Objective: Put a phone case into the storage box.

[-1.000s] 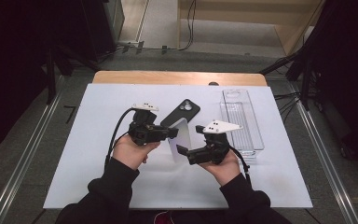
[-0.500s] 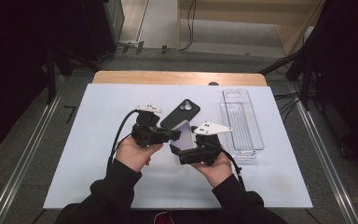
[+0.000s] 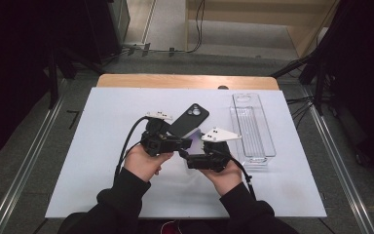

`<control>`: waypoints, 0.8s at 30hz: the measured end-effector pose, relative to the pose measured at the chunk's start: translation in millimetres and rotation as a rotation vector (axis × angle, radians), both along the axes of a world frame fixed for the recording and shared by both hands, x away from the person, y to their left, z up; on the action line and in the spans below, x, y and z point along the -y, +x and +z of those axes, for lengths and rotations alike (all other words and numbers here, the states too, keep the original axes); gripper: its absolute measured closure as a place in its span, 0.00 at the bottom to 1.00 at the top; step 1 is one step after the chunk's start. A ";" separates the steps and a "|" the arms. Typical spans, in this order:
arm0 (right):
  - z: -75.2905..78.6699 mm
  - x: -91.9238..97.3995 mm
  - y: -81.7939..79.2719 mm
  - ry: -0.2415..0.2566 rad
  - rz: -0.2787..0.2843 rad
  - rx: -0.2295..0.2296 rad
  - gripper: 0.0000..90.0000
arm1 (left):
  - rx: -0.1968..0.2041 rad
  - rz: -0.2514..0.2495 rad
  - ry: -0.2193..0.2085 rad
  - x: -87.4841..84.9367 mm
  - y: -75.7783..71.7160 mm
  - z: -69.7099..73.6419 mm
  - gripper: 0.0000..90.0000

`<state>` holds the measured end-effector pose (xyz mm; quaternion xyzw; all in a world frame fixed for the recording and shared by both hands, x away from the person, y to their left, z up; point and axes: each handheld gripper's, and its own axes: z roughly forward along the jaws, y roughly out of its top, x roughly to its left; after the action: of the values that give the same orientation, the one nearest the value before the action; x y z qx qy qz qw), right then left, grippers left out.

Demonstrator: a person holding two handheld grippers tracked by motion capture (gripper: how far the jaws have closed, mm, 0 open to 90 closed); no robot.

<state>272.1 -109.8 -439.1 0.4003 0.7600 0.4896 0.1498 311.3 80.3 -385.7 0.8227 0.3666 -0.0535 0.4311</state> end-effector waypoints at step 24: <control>8.5 28.3 11.7 0.012 0.064 -0.031 0.16 | 0.047 -0.088 -0.107 -26.3 4.2 15.5 0.37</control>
<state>283.9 -138.0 -430.6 0.3841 0.7717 0.4926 0.1200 315.5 106.6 -370.2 0.8150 0.3164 -0.0726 0.4800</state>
